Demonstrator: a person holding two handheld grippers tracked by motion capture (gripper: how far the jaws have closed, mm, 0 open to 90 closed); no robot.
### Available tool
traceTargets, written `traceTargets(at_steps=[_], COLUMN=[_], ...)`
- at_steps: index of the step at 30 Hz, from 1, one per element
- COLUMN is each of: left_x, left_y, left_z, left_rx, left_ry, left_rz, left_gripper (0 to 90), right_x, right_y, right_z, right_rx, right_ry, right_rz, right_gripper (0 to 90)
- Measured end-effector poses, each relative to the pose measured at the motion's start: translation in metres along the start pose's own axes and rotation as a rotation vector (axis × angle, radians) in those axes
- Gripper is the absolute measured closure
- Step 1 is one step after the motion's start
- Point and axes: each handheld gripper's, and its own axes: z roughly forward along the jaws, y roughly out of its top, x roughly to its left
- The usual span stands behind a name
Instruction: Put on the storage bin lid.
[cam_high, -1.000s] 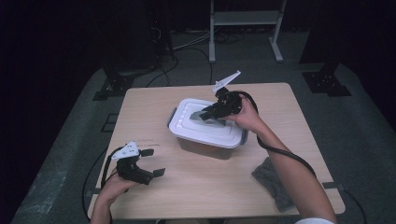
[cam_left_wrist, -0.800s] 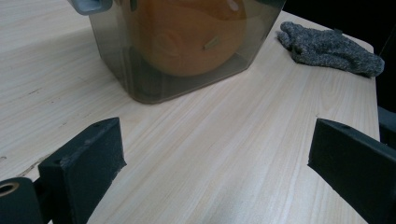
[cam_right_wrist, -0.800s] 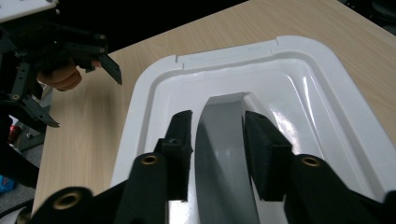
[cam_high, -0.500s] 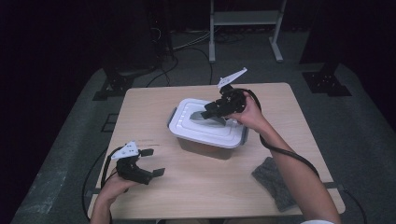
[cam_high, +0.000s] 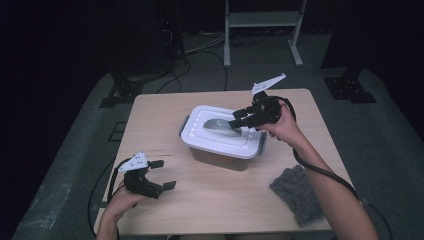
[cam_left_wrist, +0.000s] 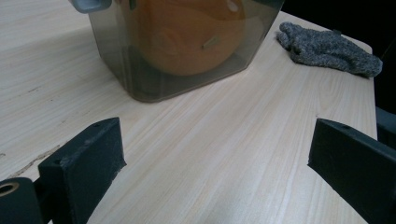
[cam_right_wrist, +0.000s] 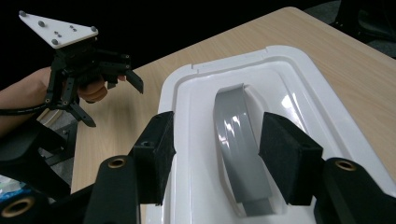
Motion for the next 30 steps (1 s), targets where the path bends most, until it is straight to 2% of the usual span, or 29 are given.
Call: traceTargets(at_steps=[5, 13, 30], left_x=[-0.002, -0.002, -0.001], left_y=[0.0, -0.002, -0.003], left_z=[0.001, -0.001, 0.001], left_rx=[0.006, 0.006, 0.013], left_ry=[-0.002, 0.004, 0.004], left_rz=[0.002, -0.004, -0.003], left_gripper=[2.8, 2.8, 2.8], right_x=[0.003, 0.001, 0.003], right_y=[-0.008, -0.02, -0.044], right_z=[-0.015, -0.029, -0.052], right_rx=[-0.012, -0.034, -0.034], right_ry=[-0.014, -0.015, -0.041], right_rz=[0.006, 0.03, 0.058], right_gripper=[42.8, 41.4, 40.4])
